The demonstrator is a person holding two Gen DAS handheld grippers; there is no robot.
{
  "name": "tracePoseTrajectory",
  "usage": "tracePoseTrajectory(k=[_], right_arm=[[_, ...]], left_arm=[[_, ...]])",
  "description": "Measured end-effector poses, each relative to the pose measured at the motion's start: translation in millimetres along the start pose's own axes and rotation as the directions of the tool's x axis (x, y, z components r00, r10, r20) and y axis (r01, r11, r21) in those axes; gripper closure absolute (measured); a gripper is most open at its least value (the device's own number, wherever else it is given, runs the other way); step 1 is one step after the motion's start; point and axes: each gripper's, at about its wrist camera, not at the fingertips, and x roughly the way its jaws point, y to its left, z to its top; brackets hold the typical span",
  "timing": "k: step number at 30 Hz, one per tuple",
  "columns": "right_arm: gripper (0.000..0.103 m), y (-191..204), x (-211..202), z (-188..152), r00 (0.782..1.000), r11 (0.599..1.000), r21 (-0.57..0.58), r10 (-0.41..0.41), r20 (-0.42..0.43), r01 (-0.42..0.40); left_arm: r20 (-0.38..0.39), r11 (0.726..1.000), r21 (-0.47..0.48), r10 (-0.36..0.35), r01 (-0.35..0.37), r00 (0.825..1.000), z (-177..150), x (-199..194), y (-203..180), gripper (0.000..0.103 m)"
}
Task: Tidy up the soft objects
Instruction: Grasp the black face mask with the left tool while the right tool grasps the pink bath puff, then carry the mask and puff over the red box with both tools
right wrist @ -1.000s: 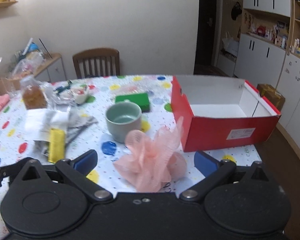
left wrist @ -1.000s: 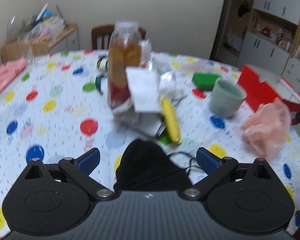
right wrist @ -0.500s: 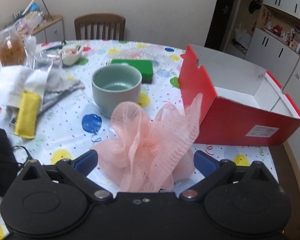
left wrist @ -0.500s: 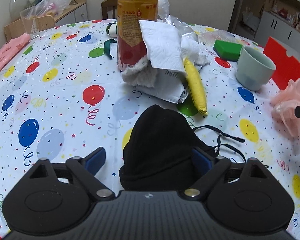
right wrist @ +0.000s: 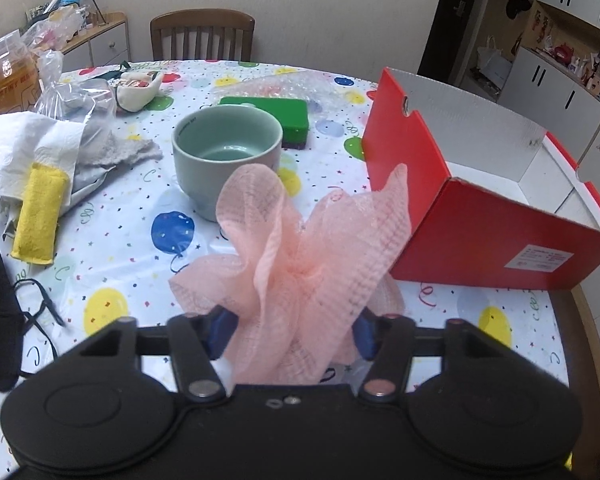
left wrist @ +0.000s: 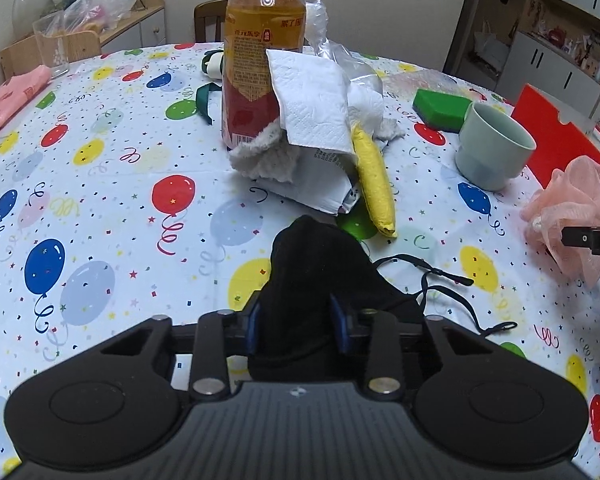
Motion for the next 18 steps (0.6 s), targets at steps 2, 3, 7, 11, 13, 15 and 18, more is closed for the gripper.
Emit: tracePoseTrajectory(k=[2, 3, 7, 11, 13, 15, 18], right_arm=[[0.062, -0.9, -1.4, -1.2, 1.000, 1.000, 0.001, 0.003, 0.003, -0.003], [0.065, -0.8, -2.1, -1.7, 1.000, 1.000, 0.000, 0.003, 0.006, -0.003], [0.076, -2.4, -7.8, -3.4, 1.000, 1.000, -0.005, 0.013, 0.023, -0.012], [0.084, -8.3, -17.7, -4.3, 0.999, 1.000, 0.011, 0.025, 0.043, -0.025], [0.085, -13.1, -24.4, -4.2, 0.998, 0.999, 0.020, 0.041, 0.053, -0.042], [0.087, -16.7, -33.2, -4.1, 0.996, 0.999, 0.021, 0.048, 0.071, -0.050], [0.087, -23.5, -49.1, -2.2, 0.994, 0.997, 0.027, 0.065, 0.091, -0.068]], left_arm=[[0.007, 1.000, 0.007, 0.008, -0.008, 1.000, -0.6, -2.5, -1.8, 0.076], [0.012, 1.000, 0.011, 0.013, -0.013, 1.000, -0.7, -4.0, -3.2, 0.080], [0.042, 1.000, 0.005, 0.004, -0.004, 0.999, 1.1, -12.6, -6.9, 0.092], [0.080, 1.000, 0.002, -0.021, 0.021, 0.997, 4.5, -24.7, -13.4, 0.096], [0.101, 0.999, 0.005, -0.035, 0.034, 0.994, 7.3, -31.7, -18.4, 0.097], [0.117, 0.999, 0.003, -0.047, 0.047, 0.992, 10.4, -38.6, -23.6, 0.097], [0.136, 0.998, 0.008, -0.065, 0.064, 0.989, 16.5, -50.9, -33.7, 0.097]])
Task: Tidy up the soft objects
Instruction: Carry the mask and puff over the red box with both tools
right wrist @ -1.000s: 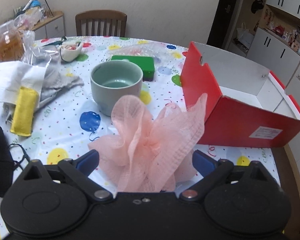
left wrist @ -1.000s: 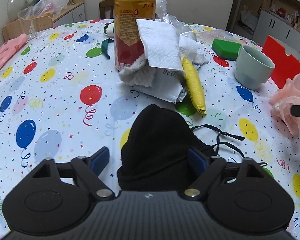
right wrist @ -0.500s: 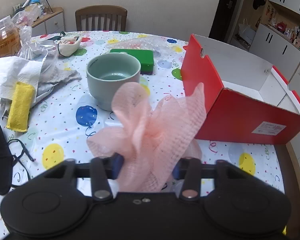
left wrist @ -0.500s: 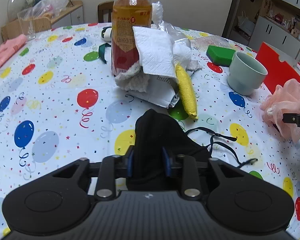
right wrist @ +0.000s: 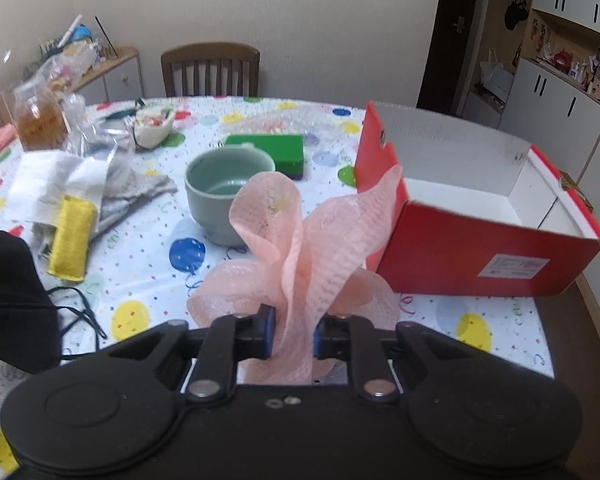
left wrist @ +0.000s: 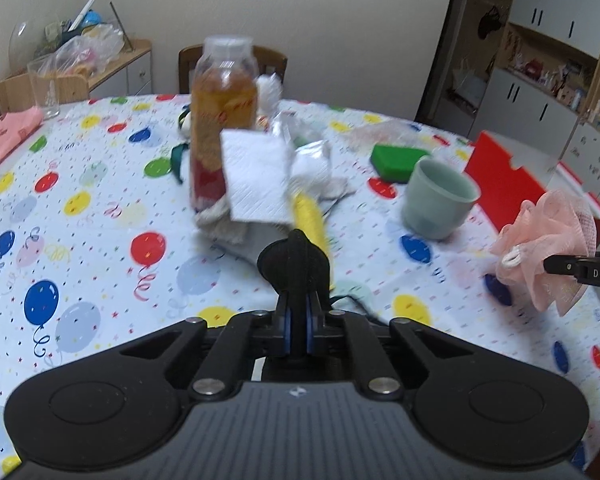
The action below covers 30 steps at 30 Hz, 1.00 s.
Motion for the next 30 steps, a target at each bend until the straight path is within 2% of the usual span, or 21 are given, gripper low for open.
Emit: tracePoseTrajectory(k=[6, 14, 19, 30], right_arm=[[0.087, -12.6, -37.1, 8.6, 0.997, 0.999, 0.006, 0.050, 0.053, -0.051], [0.087, -34.8, -70.2, 28.0, 0.991, 0.997, 0.004, 0.070, 0.114, -0.071], [0.087, -55.9, -78.9, 43.2, 0.987, 0.999, 0.000, 0.054, 0.148, -0.054], [0.087, -111.4, -71.4, 72.4, 0.981, 1.000, 0.026, -0.011, 0.192, 0.006]], left_arm=[[0.046, 0.999, 0.026, -0.046, 0.045, 0.998, 18.6, -18.5, -28.7, 0.097], [0.092, 0.987, 0.072, -0.148, 0.141, 0.985, 51.1, -28.2, -74.6, 0.097], [0.122, 0.975, 0.104, -0.207, 0.194, 0.971, 78.4, -27.7, -104.7, 0.097], [0.166, 0.955, 0.162, -0.276, 0.250, 0.947, 137.9, -3.3, -175.7, 0.097]])
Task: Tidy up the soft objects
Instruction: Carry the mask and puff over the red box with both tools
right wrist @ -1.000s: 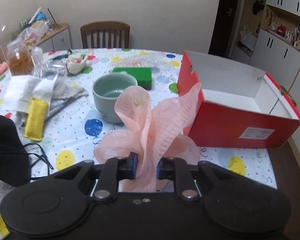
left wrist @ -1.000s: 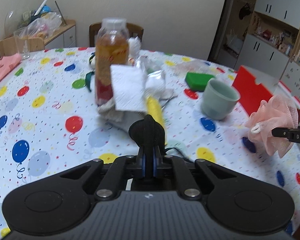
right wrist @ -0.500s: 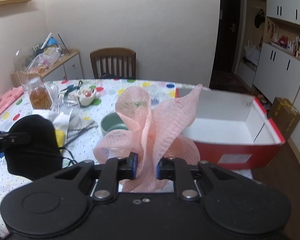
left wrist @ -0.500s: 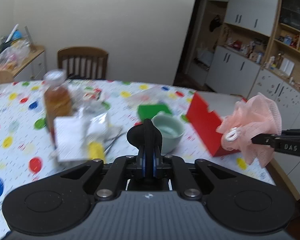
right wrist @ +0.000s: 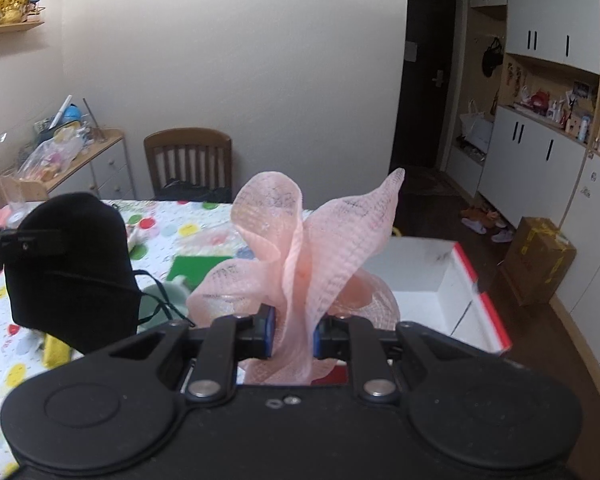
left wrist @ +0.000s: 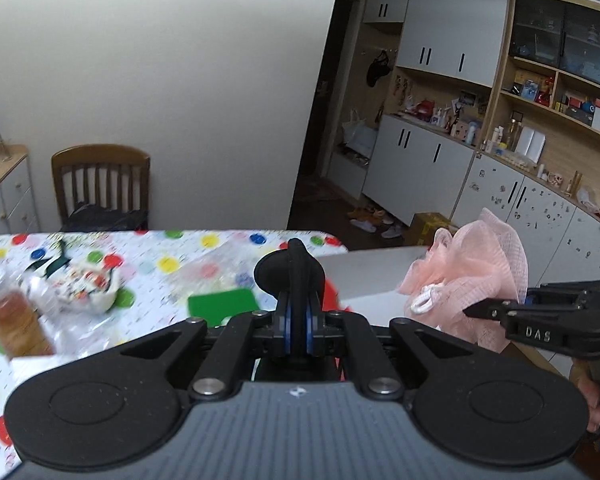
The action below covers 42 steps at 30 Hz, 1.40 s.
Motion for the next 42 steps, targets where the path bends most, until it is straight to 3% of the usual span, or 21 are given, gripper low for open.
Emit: tracePoseTrajectory(k=[12, 19, 30, 42], right_arm=[[0.087, -58.1, 22.9, 8.2, 0.999, 0.999, -0.015, -0.038, -0.012, 0.037], [0.087, -87.7, 43.8, 7.3, 0.998, 0.999, -0.022, -0.046, -0.041, 0.045], [0.087, -121.0, 78.9, 4.7, 0.996, 0.998, -0.057, -0.020, -0.087, 0.015], [0.087, -130.3, 132.0, 0.9, 0.983, 0.989, -0.139, 0.016, -0.184, -0.042]], left_arm=[[-0.003, 0.999, -0.027, -0.045, 0.045, 0.999, 39.6, 70.2, -48.5, 0.097], [-0.014, 0.998, 0.014, -0.066, 0.066, 0.998, 46.2, 114.6, -86.8, 0.097], [-0.090, 0.996, 0.070, -0.046, 0.053, 0.995, 31.1, 179.6, -131.7, 0.097], [-0.194, 0.991, 0.137, 0.029, -0.002, 0.981, 12.0, 251.5, -157.9, 0.097]])
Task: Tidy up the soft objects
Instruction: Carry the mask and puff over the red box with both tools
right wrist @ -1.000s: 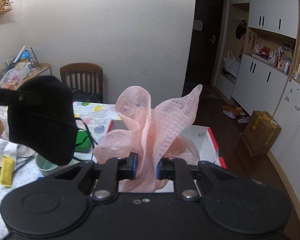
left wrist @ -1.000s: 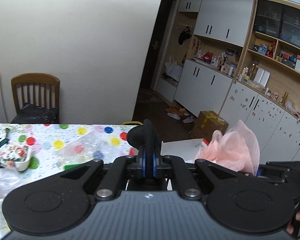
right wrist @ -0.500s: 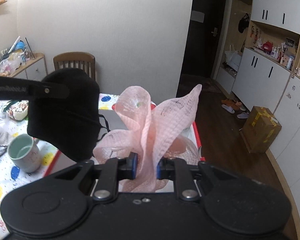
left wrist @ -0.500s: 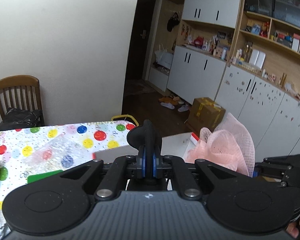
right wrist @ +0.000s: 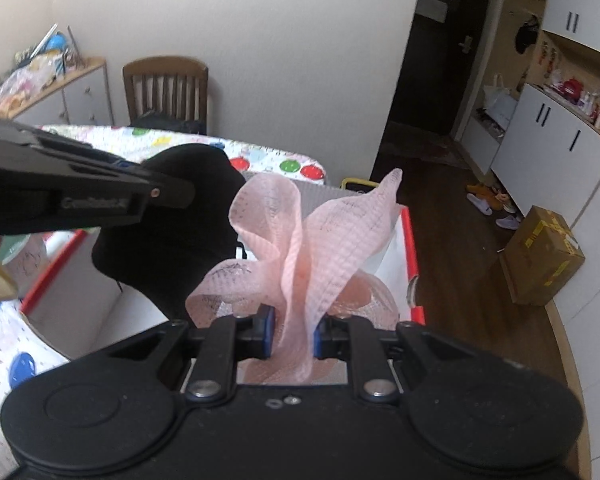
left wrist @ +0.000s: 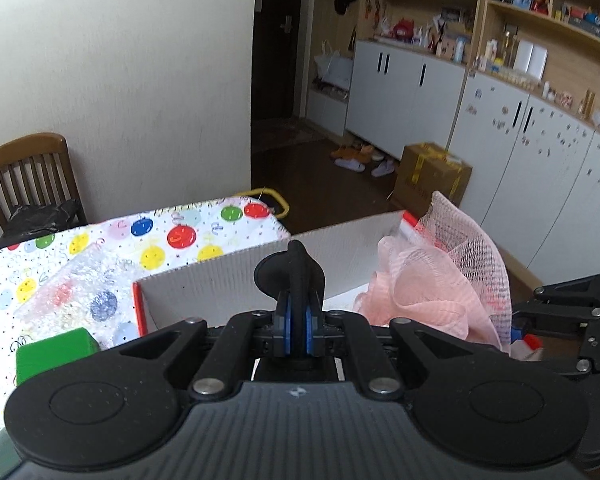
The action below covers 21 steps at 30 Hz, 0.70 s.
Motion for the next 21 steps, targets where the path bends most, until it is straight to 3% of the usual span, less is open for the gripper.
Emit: tracePoseTrajectory(k=[16, 21], right_arm=[[0.086, -5.7, 57.9, -6.2, 0.992, 0.999, -0.022, 0.032, -0.119, -0.034], [0.080, -8.9, 68.3, -5.7, 0.986, 0.998, -0.012, 0.051, -0.156, -0.054]], left_arm=[[-0.134, 0.999, -0.015, 0.029, -0.032, 0.990, -4.7, 59.7, 1.9, 0.097], [-0.178, 0.999, -0.020, 0.045, -0.049, 0.983, -3.8, 68.3, 1.1, 0.096]])
